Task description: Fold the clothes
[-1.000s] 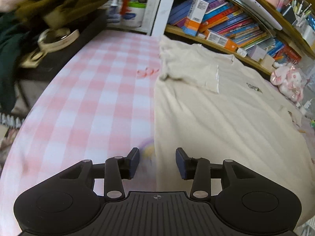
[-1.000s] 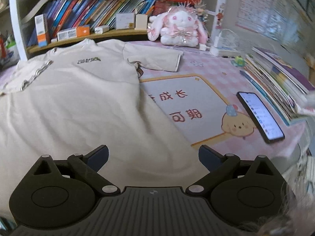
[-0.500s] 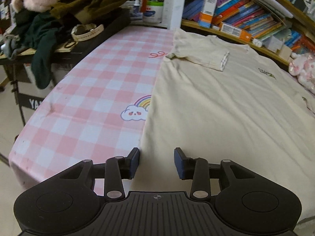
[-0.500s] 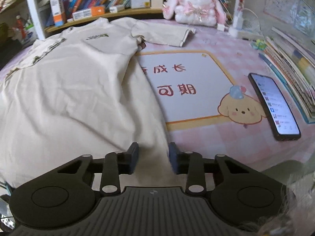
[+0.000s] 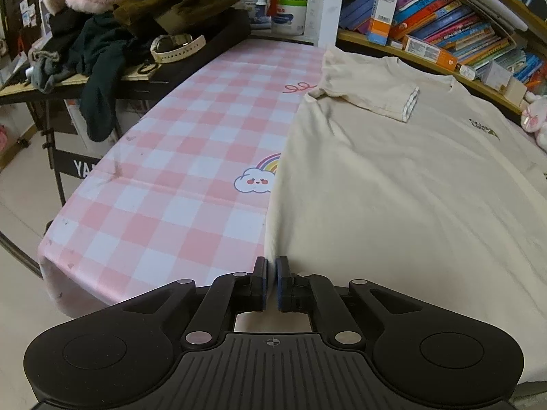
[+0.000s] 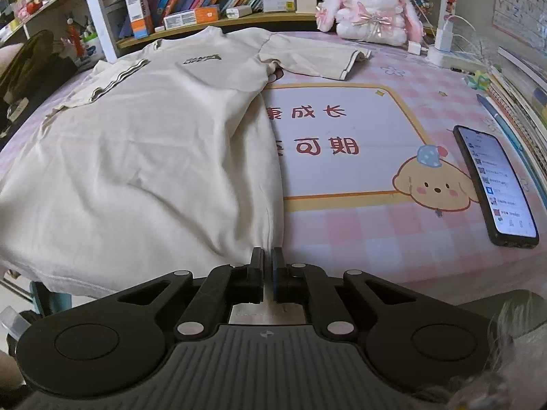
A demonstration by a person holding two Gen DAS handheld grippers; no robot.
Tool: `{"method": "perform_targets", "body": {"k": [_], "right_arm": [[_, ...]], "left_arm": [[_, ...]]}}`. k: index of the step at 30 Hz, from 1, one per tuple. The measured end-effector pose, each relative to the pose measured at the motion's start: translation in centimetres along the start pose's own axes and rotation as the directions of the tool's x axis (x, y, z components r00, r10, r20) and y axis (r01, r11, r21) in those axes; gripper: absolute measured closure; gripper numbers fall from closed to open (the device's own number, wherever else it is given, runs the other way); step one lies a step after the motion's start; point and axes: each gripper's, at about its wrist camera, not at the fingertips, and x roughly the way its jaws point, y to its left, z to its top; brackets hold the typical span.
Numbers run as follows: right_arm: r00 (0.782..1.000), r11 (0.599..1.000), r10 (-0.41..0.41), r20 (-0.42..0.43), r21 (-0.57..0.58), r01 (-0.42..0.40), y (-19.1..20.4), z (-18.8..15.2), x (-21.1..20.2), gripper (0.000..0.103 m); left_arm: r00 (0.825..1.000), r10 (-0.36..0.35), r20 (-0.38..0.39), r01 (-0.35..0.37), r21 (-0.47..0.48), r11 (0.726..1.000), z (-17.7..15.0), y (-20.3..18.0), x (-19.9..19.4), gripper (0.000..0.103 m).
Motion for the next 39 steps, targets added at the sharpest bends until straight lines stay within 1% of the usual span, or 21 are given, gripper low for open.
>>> {"method": "perform_targets", "body": {"k": [4, 5, 6, 7, 8, 9, 10, 11, 12, 14, 15, 16, 17, 18, 20, 23, 24, 26, 28, 34, 39], "right_arm": [[1.000, 1.000, -0.003, -0.001, 0.004, 0.003, 0.0, 0.0, 0.0, 0.099], [1.000, 1.000, -0.005, 0.002, 0.014, 0.005, -0.1, 0.0, 0.0, 0.099], [1.000, 1.000, -0.007, 0.005, 0.027, 0.007, -0.2, -0.1, 0.0, 0.098], [1.000, 0.999, -0.010, 0.007, 0.043, 0.009, -0.2, 0.0, 0.0, 0.097], [1.000, 0.998, -0.012, 0.009, 0.061, 0.012, -0.3, 0.1, 0.0, 0.096], [1.000, 0.997, -0.018, 0.013, 0.073, 0.017, -0.4, 0.2, -0.1, 0.090], [0.999, 0.997, -0.025, 0.023, 0.078, 0.024, -0.2, 0.3, -0.2, 0.077], [0.999, 0.996, -0.036, 0.039, 0.078, 0.032, 0.1, 0.5, -0.3, 0.068], [0.997, 0.996, -0.050, 0.058, 0.077, 0.045, 0.4, 0.8, -0.5, 0.055], [0.993, 0.994, -0.079, 0.092, 0.086, 0.071, 1.2, 1.5, -0.9, 0.047], [0.991, 0.992, -0.089, 0.104, 0.100, 0.078, 1.6, 2.0, -1.0, 0.038], [0.989, 0.990, -0.096, 0.116, 0.115, 0.082, 1.9, 2.5, -1.2, 0.029], [0.987, 0.989, -0.094, 0.132, 0.124, 0.077, 2.3, 2.9, -1.3, 0.026], [0.985, 0.989, -0.095, 0.146, 0.125, 0.077, 2.8, 3.4, -1.4, 0.020], [0.979, 0.988, -0.111, 0.169, 0.126, 0.090, 3.8, 4.1, -1.5, 0.019], [0.973, 0.983, -0.136, 0.184, 0.150, 0.109, 5.4, 4.6, -1.3, 0.013], [0.973, 0.982, -0.141, 0.184, 0.153, 0.114, 5.9, 4.7, -1.2, 0.010], [0.971, 0.980, -0.154, 0.181, 0.154, 0.127, 6.9, 4.8, -0.9, 0.007], [0.970, 0.979, -0.167, 0.176, 0.143, 0.143, 7.9, 4.9, -0.7, 0.005], [0.970, 0.978, -0.195, 0.148, 0.109, 0.180, 9.8, 5.2, -0.1, 0.003], [0.970, 0.976, -0.202, 0.138, 0.113, 0.187, 10.0, 6.0, 0.8, 0.001]], "left_arm": [[1.000, 0.000, 0.006, 0.000, 0.003, 1.000, -0.1, 0.0, -0.1, 0.095], [1.000, 0.002, 0.005, -0.002, 0.006, 1.000, 0.0, -0.1, -0.1, 0.092], [1.000, 0.004, 0.005, -0.004, 0.010, 1.000, 0.0, -0.1, -0.2, 0.087], [1.000, 0.001, 0.018, -0.002, 0.018, 1.000, 0.2, -0.2, -0.5, 0.085], [0.999, -0.003, 0.033, 0.002, 0.026, 1.000, 0.4, -0.3, -0.9, 0.079], [0.999, -0.007, 0.049, 0.005, 0.034, 0.999, 0.6, -0.4, -1.3, 0.071], [0.997, -0.016, 0.069, 0.014, 0.039, 0.999, 0.8, -0.6, -1.7, 0.067], [0.995, -0.033, 0.090, 0.029, 0.042, 0.999, 1.1, -0.8, -2.1, 0.058], [0.992, -0.051, 0.112, 0.046, 0.046, 0.998, 1.4, -1.1, -2.5, 0.054], [0.986, -0.084, 0.147, 0.077, 0.055, 0.996, 2.1, -1.8, -3.1, 0.043], [0.983, -0.102, 0.155, 0.094, 0.062, 0.994, 2.3, -2.2, -3.2, 0.038], [0.979, -0.121, 0.162, 0.111, 0.069, 0.991, 2.6, -2.7, -3.1, 0.036], [0.978, -0.133, 0.160, 0.122, 0.079, 0.989, 2.7, -3.2, -3.0, 0.034], [0.978, -0.145, 0.152, 0.131, 0.097, 0.987, 2.8, -3.6, -2.8, 0.034], [0.977, -0.169, 0.133, 0.151, 0.137, 0.979, 2.8, -4.5, -2.5, 0.032], [0.973, -0.194, 0.124, 0.165, 0.211, 0.963, 2.6, -5.6, -2.3, 0.023], [0.972, -0.199, 0.126, 0.164, 0.239, 0.957, 2.5, -5.9, -2.3, 0.022], [0.970, -0.207, 0.126, 0.164, 0.291, 0.943, 2.3, -6.4, -2.1, 0.021], [0.969, -0.219, 0.118, 0.172, 0.320, 0.932, 2.1, -6.5, -1.9, 0.021], [0.965, -0.246, 0.090, 0.201, 0.348, 0.916, 1.4, -6.4, -1.3, 0.021], [0.969, -0.233, 0.084, 0.192, 0.343, 0.920, 1.6, -6.7, -0.7, 0.019]]}}
